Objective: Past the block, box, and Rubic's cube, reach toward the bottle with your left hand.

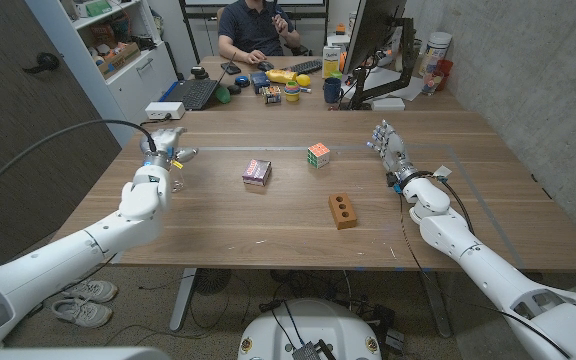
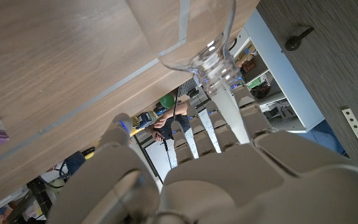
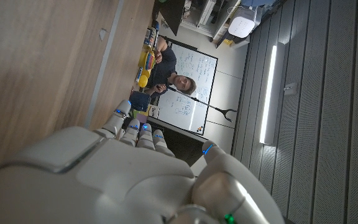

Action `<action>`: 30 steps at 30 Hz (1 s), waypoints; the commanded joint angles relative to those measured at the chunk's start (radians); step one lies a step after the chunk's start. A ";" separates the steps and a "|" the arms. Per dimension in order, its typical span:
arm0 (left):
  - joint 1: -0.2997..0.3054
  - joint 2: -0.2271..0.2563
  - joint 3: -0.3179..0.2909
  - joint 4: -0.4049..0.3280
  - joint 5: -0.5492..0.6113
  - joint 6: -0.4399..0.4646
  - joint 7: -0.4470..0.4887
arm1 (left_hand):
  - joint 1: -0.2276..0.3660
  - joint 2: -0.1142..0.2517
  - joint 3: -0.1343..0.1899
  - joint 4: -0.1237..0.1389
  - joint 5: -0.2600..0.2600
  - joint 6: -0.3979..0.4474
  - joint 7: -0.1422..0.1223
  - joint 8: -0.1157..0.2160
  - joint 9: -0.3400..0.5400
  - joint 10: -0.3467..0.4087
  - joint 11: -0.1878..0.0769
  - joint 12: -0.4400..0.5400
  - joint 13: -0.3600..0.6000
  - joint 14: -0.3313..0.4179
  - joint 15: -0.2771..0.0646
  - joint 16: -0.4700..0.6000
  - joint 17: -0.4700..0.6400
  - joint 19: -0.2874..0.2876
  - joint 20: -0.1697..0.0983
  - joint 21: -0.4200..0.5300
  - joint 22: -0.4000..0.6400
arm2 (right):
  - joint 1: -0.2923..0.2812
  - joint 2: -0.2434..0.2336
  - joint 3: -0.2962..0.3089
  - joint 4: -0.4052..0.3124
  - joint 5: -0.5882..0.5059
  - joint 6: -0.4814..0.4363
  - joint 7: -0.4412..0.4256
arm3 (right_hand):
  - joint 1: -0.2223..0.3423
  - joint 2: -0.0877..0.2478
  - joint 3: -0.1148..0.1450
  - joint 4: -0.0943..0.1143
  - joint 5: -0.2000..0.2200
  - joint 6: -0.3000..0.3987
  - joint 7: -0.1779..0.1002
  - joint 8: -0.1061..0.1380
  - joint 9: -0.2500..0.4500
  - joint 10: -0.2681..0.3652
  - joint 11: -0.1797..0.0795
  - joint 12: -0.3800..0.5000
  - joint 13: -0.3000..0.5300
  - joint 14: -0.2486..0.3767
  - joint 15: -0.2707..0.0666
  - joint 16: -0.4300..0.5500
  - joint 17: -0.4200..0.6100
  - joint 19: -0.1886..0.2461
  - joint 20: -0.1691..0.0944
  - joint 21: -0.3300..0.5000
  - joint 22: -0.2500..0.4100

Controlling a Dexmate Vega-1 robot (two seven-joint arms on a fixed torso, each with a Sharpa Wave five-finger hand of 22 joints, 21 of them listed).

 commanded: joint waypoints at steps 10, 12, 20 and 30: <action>0.001 0.062 0.036 -0.118 0.076 0.097 -0.194 | 0.066 0.013 0.040 -0.005 -0.017 0.229 -0.001 0.089 0.028 0.179 0.002 0.077 0.050 0.160 -0.071 0.019 0.017 0.084 -0.002 0.002 0.007 | 0.000 0.004 0.008 0.016 0.011 0.008 0.006 | -0.008 0.068 -0.009 0.002 0.006 -0.008 -0.001 0.004 0.003 0.005 0.003 0.007 0.003 -0.024 0.011 0.004 0.001 -0.009 0.001 -0.005 0.003; -0.002 0.063 0.042 -0.118 0.086 0.096 -0.205 | 0.091 0.025 0.058 -0.011 -0.023 0.250 -0.001 0.099 0.031 0.166 -0.001 0.075 0.057 0.163 -0.072 0.013 0.018 0.096 -0.002 0.004 0.008 | -0.001 0.002 0.008 0.019 0.007 0.014 0.006 | -0.008 0.068 -0.010 0.002 0.006 -0.008 -0.001 0.004 0.003 0.005 0.003 0.007 0.003 -0.024 0.011 0.004 0.000 -0.009 0.002 -0.006 0.003; -0.006 0.056 0.046 -0.120 0.111 0.104 -0.237 | 0.150 0.032 0.093 -0.023 -0.041 0.255 -0.002 0.100 0.032 0.121 -0.006 0.064 0.072 0.142 -0.062 -0.014 0.016 0.105 -0.015 -0.001 0.008 | -0.011 -0.005 0.016 0.008 0.016 0.009 0.001 | -0.008 0.067 -0.013 0.002 0.006 -0.009 -0.001 0.004 0.003 0.005 0.003 0.007 0.003 -0.022 0.012 0.003 0.000 -0.010 0.003 -0.008 0.003; -0.005 0.047 0.048 -0.116 0.140 0.119 -0.253 | 0.175 0.036 0.107 -0.024 -0.050 0.250 -0.002 0.098 0.033 0.123 -0.004 0.066 0.077 0.145 -0.071 -0.021 0.015 0.113 -0.026 -0.002 0.008 | -0.012 -0.008 0.015 0.008 0.011 0.011 0.001 | -0.009 0.065 -0.018 0.002 0.007 -0.009 0.000 0.005 0.003 0.006 0.003 0.006 0.003 -0.021 0.012 0.001 -0.001 -0.010 0.003 -0.010 0.003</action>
